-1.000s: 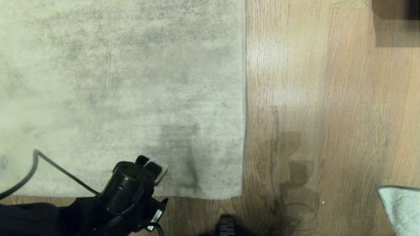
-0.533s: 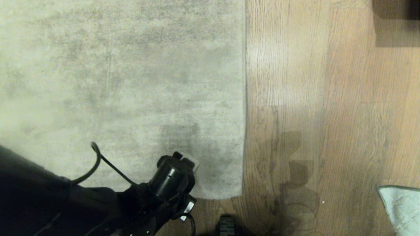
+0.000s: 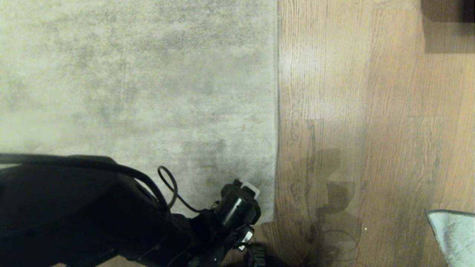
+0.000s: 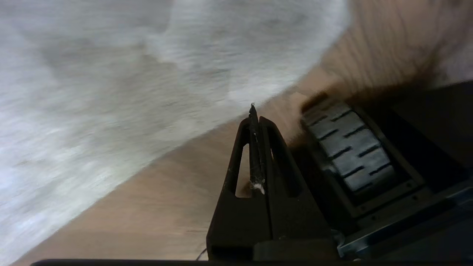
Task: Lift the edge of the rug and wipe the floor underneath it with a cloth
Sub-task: Lay down the carpet
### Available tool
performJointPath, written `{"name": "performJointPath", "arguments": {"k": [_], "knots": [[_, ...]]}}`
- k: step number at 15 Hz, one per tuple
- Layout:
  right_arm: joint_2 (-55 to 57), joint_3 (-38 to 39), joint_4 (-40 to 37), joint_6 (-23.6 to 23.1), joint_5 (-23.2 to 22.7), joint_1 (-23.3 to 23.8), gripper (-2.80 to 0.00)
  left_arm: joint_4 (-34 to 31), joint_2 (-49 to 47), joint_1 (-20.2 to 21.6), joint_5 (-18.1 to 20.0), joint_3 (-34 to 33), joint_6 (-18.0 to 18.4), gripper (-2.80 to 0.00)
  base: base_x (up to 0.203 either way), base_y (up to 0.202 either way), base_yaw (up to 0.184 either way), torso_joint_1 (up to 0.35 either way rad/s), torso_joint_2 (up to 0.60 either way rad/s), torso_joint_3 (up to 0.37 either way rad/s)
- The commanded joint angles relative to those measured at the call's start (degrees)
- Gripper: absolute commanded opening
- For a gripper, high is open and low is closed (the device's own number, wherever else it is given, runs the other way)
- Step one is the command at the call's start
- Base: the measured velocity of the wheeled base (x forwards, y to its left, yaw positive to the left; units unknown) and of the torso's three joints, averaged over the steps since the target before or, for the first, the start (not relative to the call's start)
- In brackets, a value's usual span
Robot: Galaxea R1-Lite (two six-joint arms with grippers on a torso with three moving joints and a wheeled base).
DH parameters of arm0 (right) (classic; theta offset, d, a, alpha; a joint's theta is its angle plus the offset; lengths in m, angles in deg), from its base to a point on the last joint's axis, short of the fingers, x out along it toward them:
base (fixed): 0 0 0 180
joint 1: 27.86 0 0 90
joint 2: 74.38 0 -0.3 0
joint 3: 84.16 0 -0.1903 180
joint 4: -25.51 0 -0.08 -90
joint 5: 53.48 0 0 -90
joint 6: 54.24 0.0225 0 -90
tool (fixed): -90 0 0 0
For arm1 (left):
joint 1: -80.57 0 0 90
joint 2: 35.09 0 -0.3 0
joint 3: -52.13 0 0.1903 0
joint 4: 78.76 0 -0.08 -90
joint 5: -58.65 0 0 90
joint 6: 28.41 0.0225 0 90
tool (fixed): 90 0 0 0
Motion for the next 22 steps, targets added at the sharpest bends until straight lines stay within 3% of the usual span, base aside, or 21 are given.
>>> {"name": "performJointPath", "arguments": {"k": [1,8,13,18,22], "knots": [[0.0,0.0,0.0,0.0,0.0,0.0,-2.80,0.2,-5.3,-0.7,0.9,2.4,0.3,-2.80,0.000,0.000,0.000,0.000,0.00,0.000],[0.1,0.0,0.0,0.0,0.0,0.0,-2.80,5.4,-12.8,-0.1,1.2,8.2,6.2,-2.80,0.000,0.000,0.000,0.000,0.00,0.000],[0.1,0.0,0.0,0.0,0.0,0.0,-2.80,10.6,-16.3,1.7,1.5,10.7,16.1,-2.80,0.000,0.000,0.000,0.000,0.00,0.000],[0.1,0.0,0.0,0.0,0.0,0.0,-2.80,12.6,-13.5,1.7,3.0,10.6,17.0,-2.80,0.000,0.000,0.000,0.000,0.00,0.000],[0.0,0.0,0.0,0.0,0.0,0.0,-2.80,12.4,-5.5,1.3,2.8,7.9,17.1,-2.80,0.000,0.000,0.000,0.000,0.00,0.000]]}}
